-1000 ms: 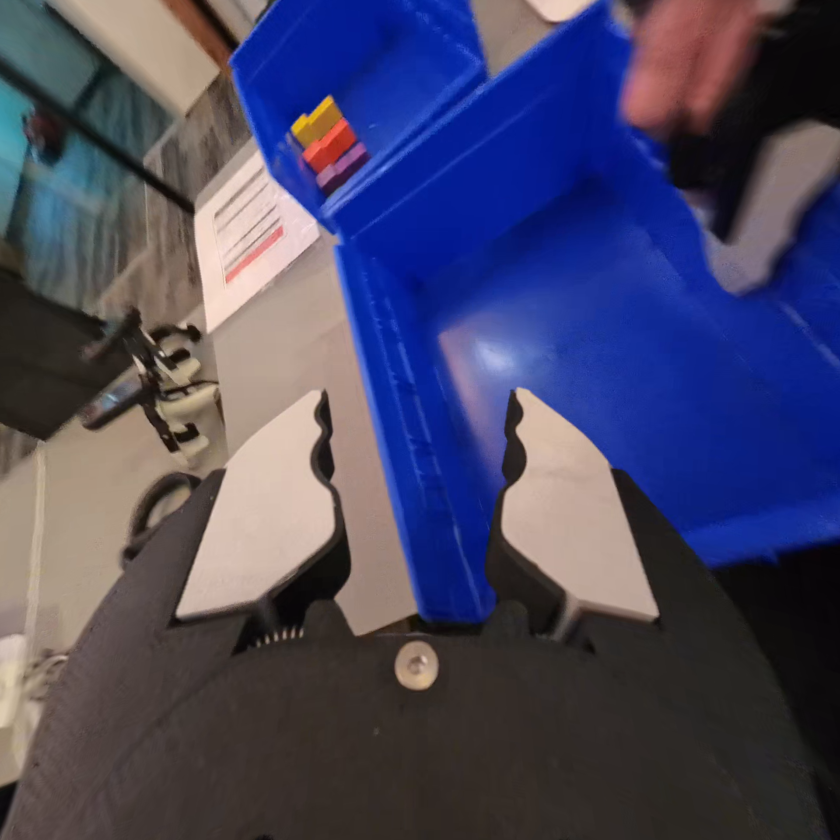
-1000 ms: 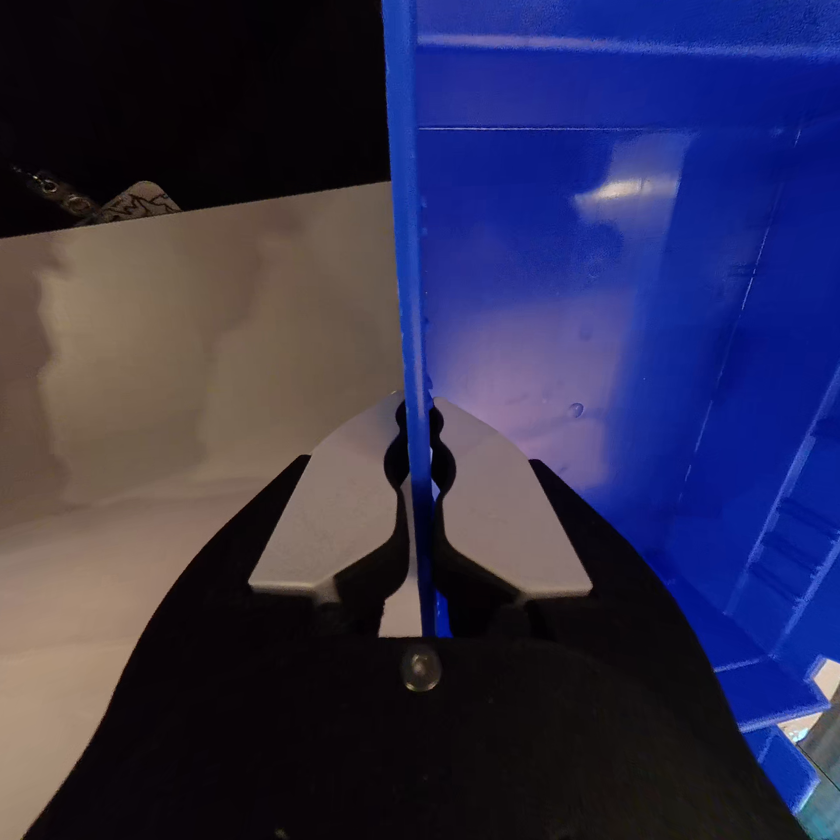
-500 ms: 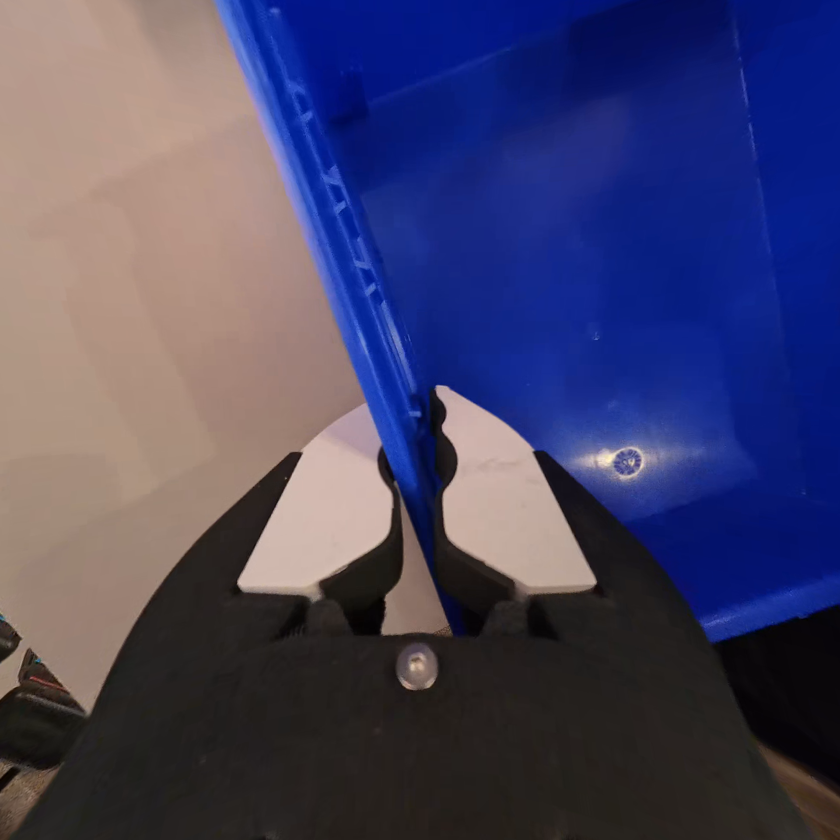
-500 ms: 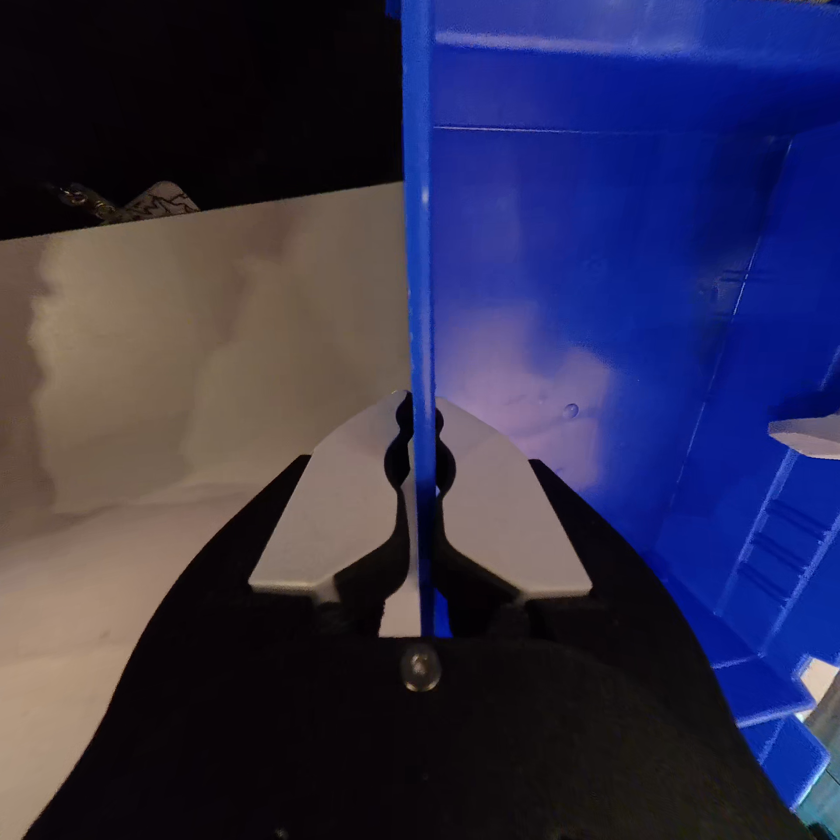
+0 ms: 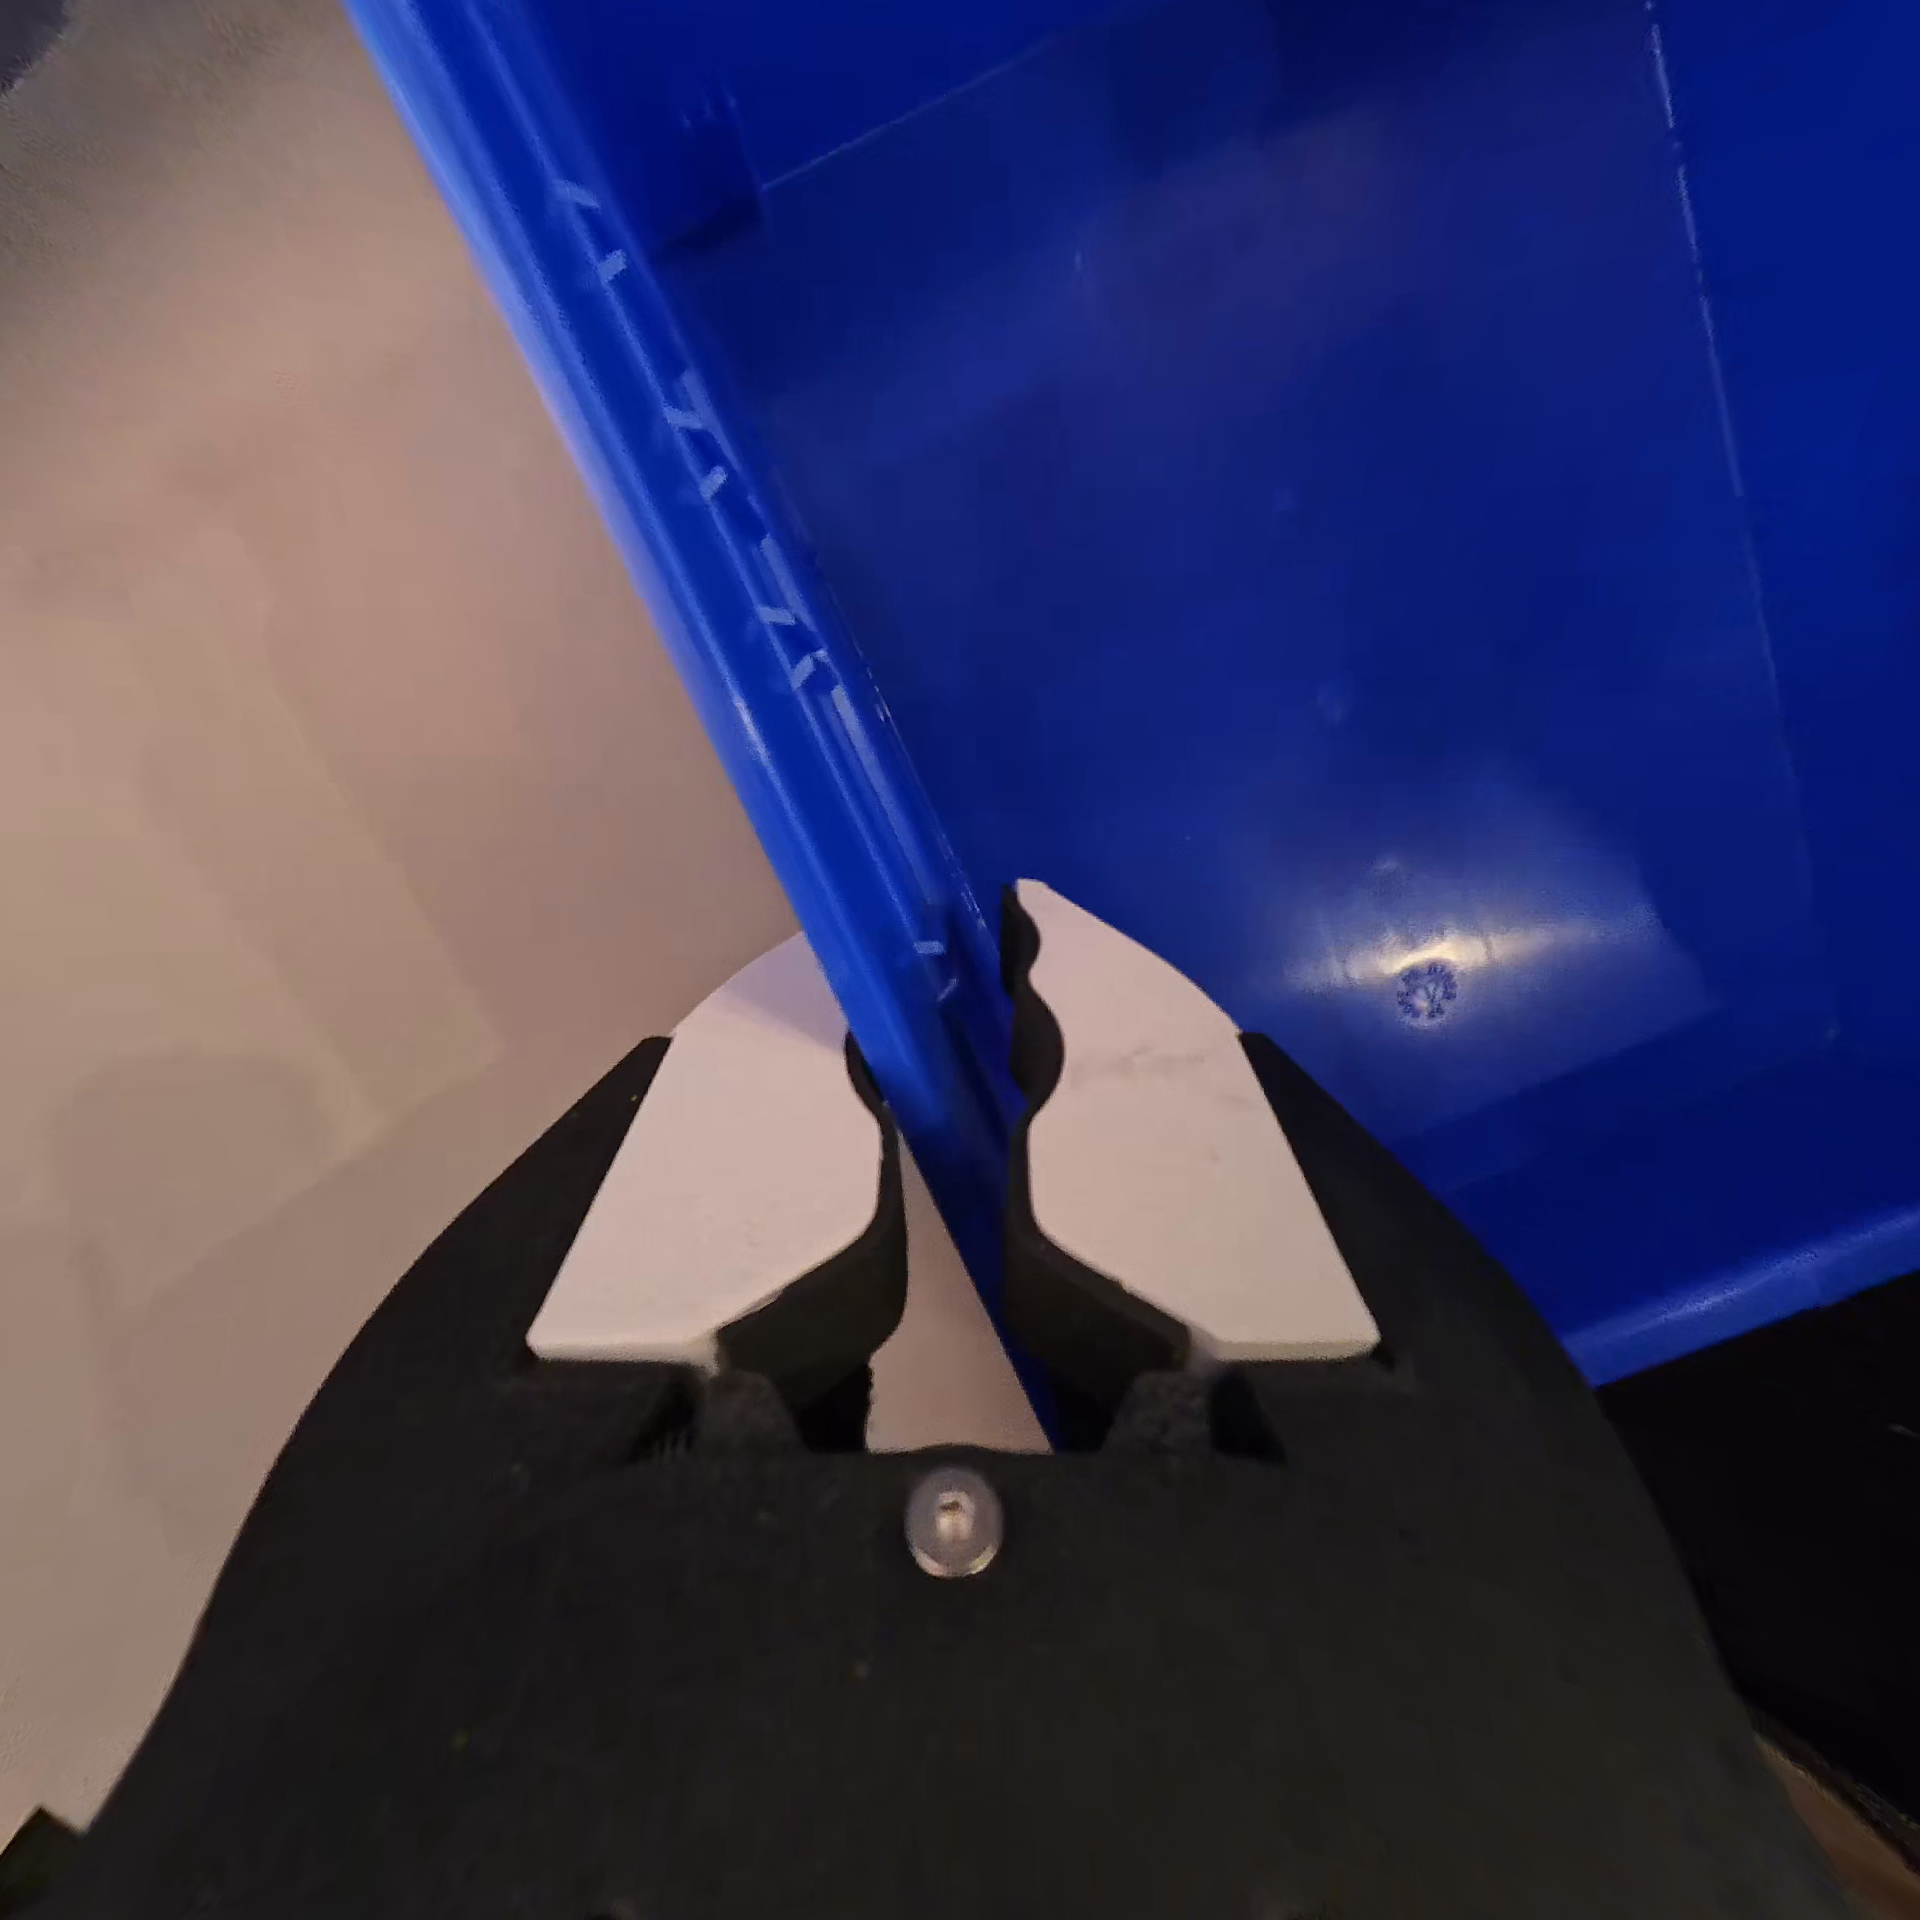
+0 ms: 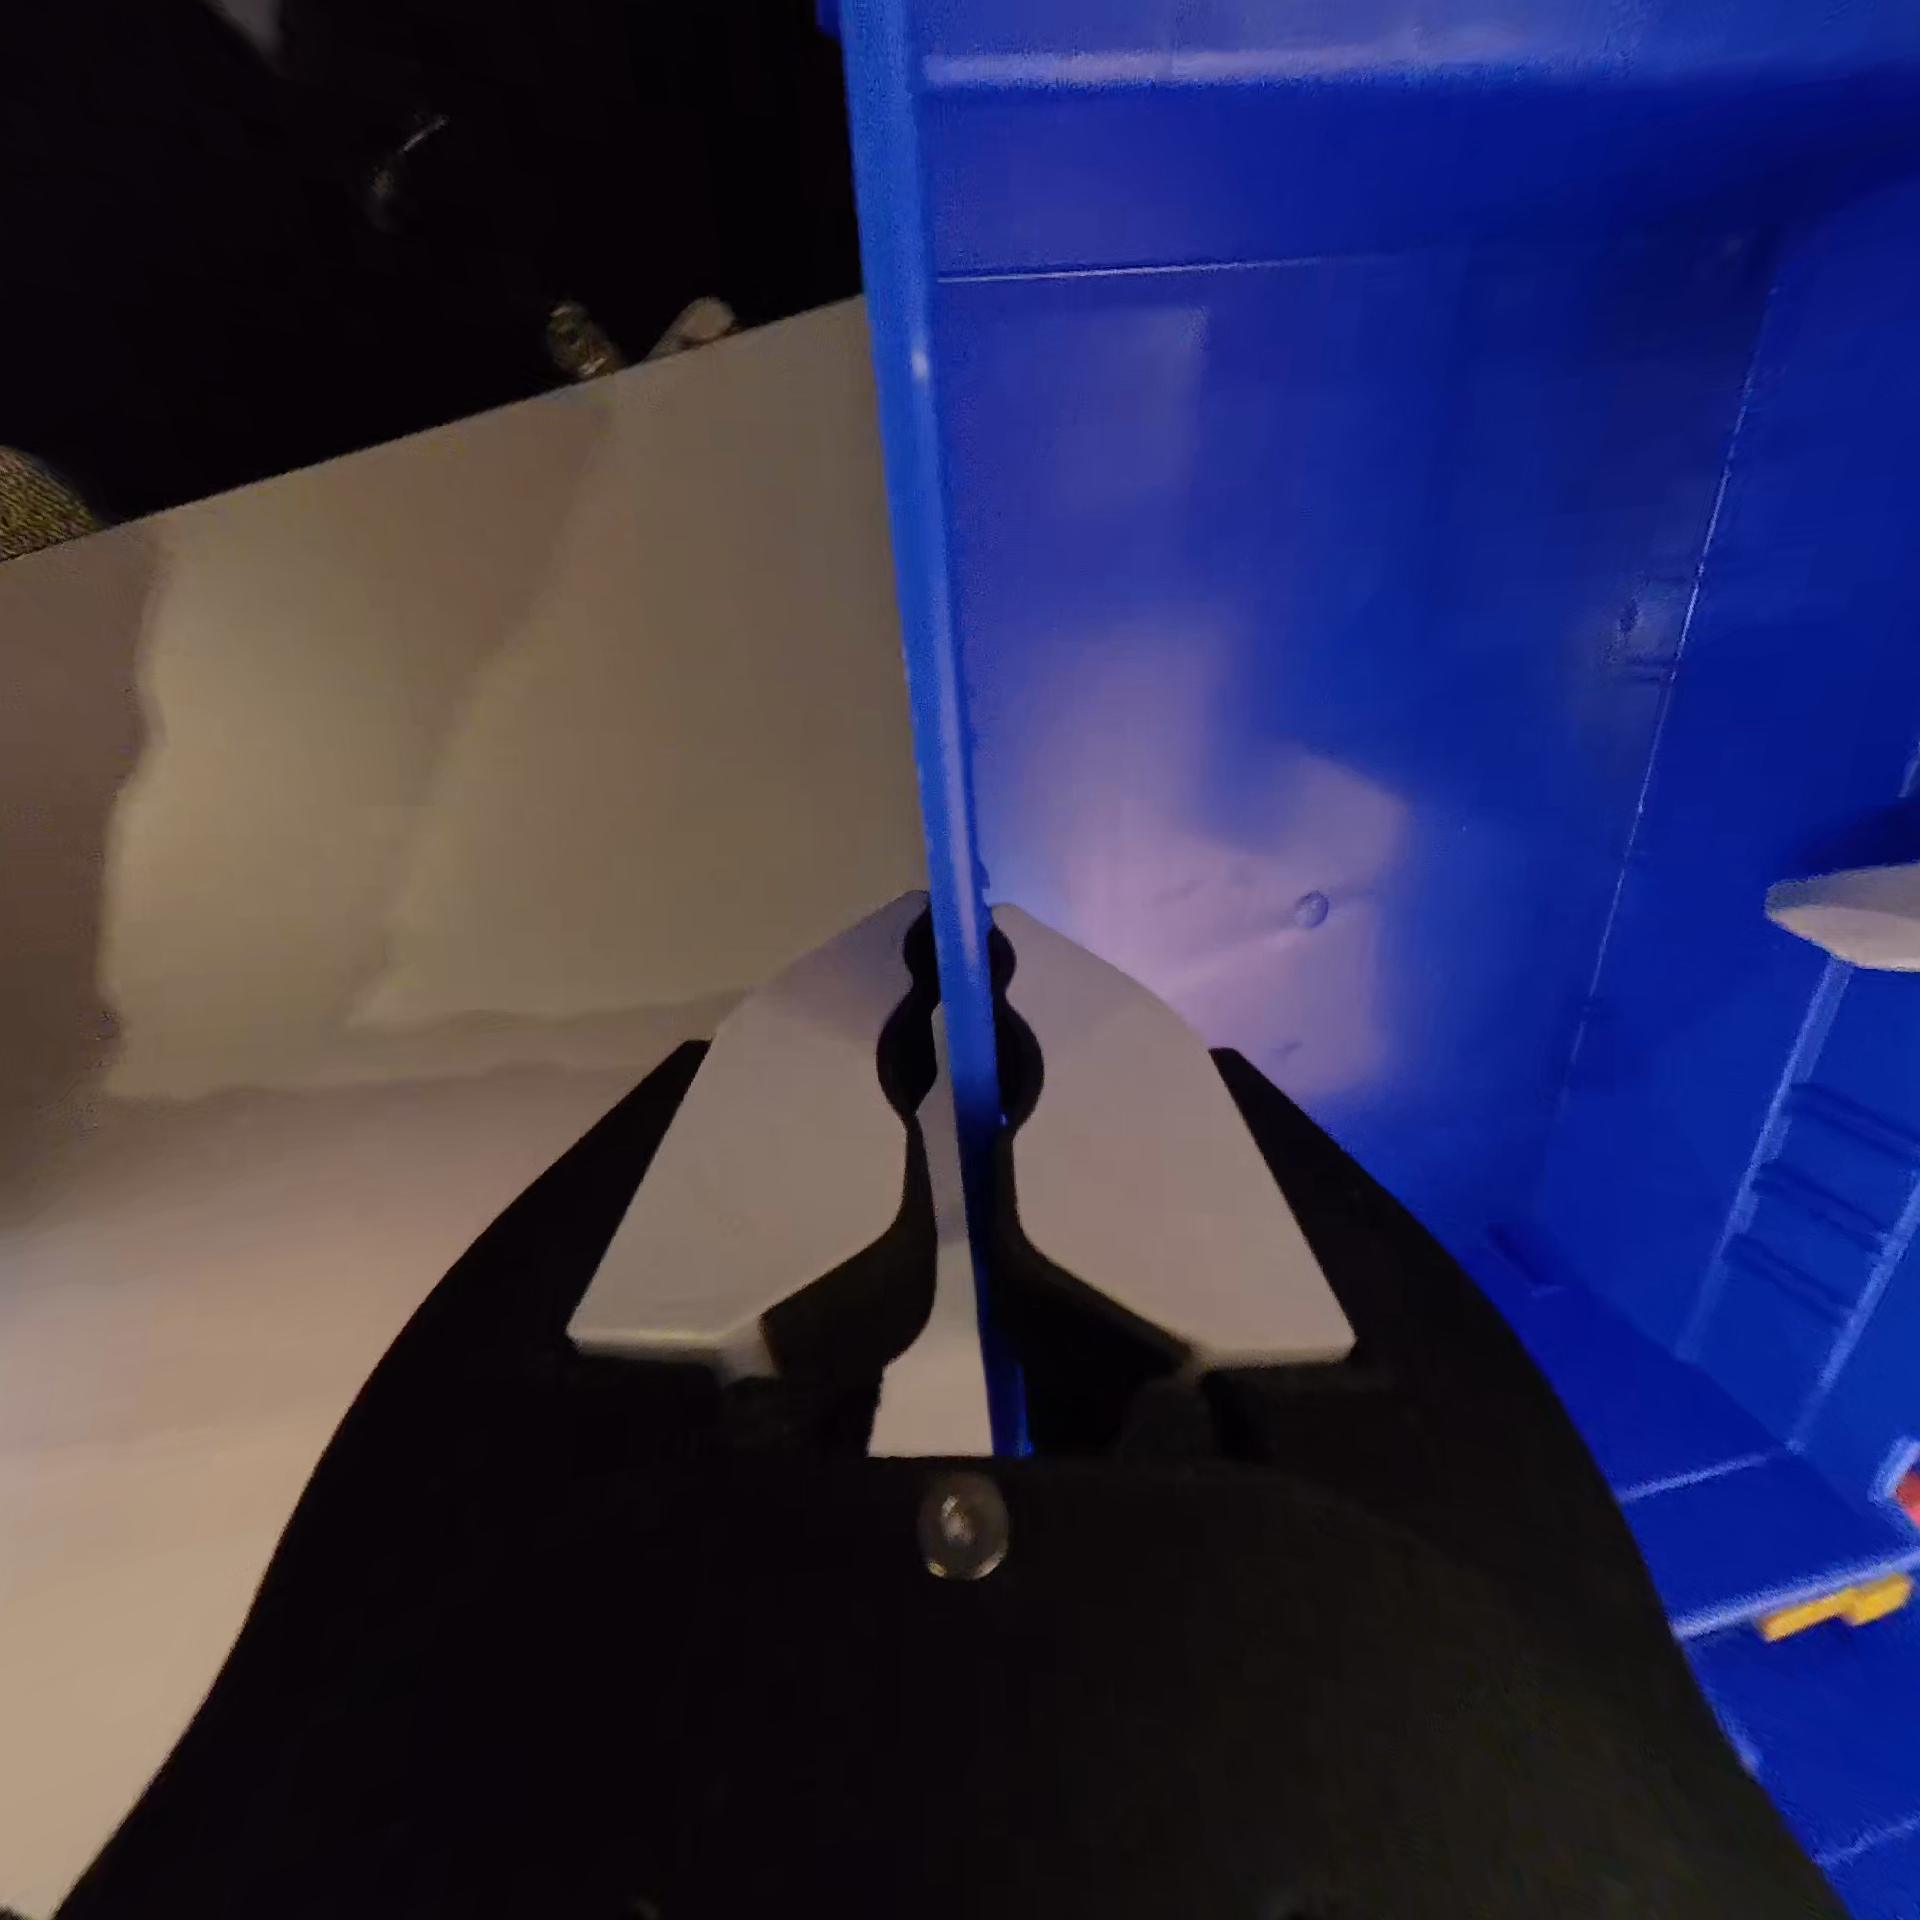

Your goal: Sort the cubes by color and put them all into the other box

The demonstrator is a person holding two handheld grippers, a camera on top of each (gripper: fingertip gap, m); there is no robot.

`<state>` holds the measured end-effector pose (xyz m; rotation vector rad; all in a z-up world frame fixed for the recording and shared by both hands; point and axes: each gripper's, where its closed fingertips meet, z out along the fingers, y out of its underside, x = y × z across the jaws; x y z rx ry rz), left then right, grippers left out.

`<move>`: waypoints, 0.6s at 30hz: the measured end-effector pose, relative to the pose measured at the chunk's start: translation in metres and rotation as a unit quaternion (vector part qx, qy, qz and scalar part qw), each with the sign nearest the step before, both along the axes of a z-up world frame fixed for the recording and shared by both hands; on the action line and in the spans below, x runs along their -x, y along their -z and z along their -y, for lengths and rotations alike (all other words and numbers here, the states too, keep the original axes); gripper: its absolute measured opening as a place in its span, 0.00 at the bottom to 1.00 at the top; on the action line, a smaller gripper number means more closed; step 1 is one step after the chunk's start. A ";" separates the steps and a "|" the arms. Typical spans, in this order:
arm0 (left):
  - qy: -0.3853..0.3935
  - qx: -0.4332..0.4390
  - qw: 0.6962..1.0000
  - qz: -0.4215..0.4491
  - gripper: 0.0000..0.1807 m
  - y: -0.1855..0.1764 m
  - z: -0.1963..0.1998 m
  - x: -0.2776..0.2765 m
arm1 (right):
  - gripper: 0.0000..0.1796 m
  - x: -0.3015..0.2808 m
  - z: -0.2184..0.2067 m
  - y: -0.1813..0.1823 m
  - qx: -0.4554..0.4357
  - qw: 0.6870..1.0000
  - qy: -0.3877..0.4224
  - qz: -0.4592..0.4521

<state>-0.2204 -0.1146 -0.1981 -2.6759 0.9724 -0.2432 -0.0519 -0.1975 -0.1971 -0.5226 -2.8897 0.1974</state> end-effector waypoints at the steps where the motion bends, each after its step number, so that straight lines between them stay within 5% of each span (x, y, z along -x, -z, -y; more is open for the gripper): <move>1: 0.010 0.002 1.000 -0.004 0.10 0.000 0.000 -0.013 | 0.03 -0.014 -0.001 -0.001 0.002 1.000 0.008 0.002; 10: 0.061 -0.022 0.998 -0.007 0.09 -0.002 -0.023 -0.134 | 0.03 -0.126 -0.004 0.002 -0.014 0.996 0.075 0.034; 18: 0.073 -0.042 0.996 -0.017 0.08 0.000 -0.034 -0.161 | 0.03 -0.145 -0.001 0.003 -0.004 0.993 0.112 0.024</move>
